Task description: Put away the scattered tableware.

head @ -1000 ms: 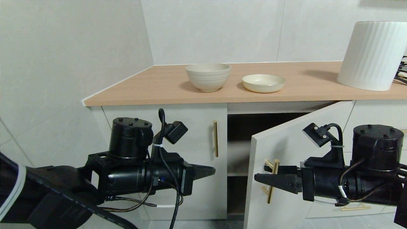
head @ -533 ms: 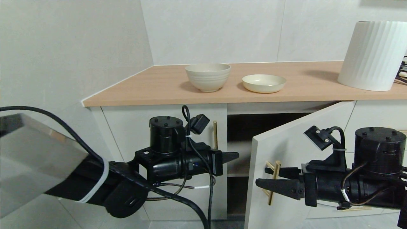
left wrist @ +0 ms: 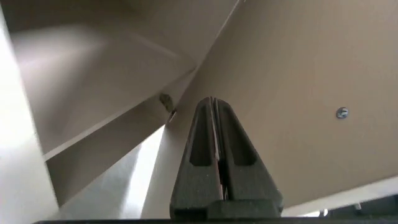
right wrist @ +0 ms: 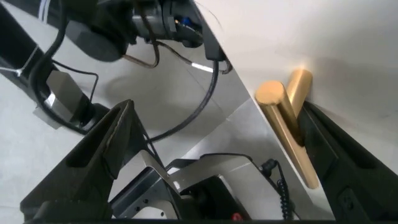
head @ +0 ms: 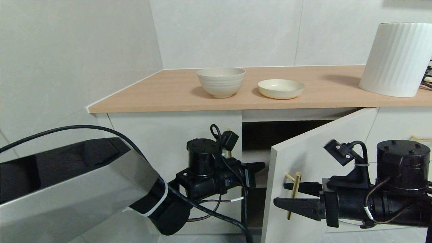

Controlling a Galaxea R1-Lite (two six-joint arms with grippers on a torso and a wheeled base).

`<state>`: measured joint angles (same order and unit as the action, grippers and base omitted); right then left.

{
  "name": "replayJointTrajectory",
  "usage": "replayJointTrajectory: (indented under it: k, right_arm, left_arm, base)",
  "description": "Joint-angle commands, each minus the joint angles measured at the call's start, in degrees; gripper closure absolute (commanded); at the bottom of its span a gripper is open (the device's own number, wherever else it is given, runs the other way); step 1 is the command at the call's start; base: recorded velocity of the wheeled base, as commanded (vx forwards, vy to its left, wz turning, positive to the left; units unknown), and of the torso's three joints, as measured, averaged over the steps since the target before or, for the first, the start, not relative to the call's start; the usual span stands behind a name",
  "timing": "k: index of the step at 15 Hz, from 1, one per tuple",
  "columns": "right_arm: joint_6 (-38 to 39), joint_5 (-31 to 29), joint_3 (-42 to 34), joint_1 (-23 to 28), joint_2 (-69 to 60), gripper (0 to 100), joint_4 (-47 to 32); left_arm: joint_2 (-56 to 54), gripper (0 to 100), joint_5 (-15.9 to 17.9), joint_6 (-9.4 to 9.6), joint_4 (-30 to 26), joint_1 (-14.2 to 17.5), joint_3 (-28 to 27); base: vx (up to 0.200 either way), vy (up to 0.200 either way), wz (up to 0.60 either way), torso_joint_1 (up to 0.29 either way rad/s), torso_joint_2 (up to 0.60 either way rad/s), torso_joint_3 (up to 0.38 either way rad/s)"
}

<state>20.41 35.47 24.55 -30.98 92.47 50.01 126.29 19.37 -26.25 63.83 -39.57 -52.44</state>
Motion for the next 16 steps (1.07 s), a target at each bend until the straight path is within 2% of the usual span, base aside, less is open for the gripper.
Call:
replayJointTrajectory:
  k: [1, 5, 8, 10, 13, 16]
  right_arm:
    - [-0.19, -1.9, 0.15, 1.18, 0.43, 0, 0.53]
    - [-6.34, -9.37, 0.32, 3.03, 1.84, 0, 0.44]
    - [-7.58, -10.6, 0.15, 3.55, 0.79, 0, -0.08]
    - [-7.58, -10.51, -0.21, 3.91, -7.12, 0, -5.88]
    - [-7.49, -10.51, -0.47, 3.91, -16.18, 0, -18.72]
    - [-7.49, -10.6, -3.46, 3.91, -20.31, 0, -21.09]
  left_arm:
    - [0.71, 100, -0.21, -0.03, 0.51, -1.03, -0.11]
    - [0.62, 100, -1.09, -0.03, 3.23, -2.27, 0.76]
    - [-0.17, 100, -1.44, -0.03, 3.32, -2.35, 1.2]
    - [-1.31, 100, -1.35, 0.05, 3.93, -2.44, 2.52]
    - [-2.63, 100, -1.18, 0.05, 3.67, -2.62, 3.31]
    - [-2.46, 100, -1.09, 0.14, 3.58, -2.7, 3.23]
  base:
    - [0.0, 0.0, 0.0, 0.0, 0.0, 0.0]
    - [0.0, 0.0, 0.0, 0.0, 0.0, 0.0]
    - [0.0, 0.0, 0.0, 0.0, 0.0, 0.0]
    - [0.0, 0.0, 0.0, 0.0, 0.0, 0.0]
    - [0.0, 0.0, 0.0, 0.0, 0.0, 0.0]
    - [0.0, 0.0, 0.0, 0.0, 0.0, 0.0]
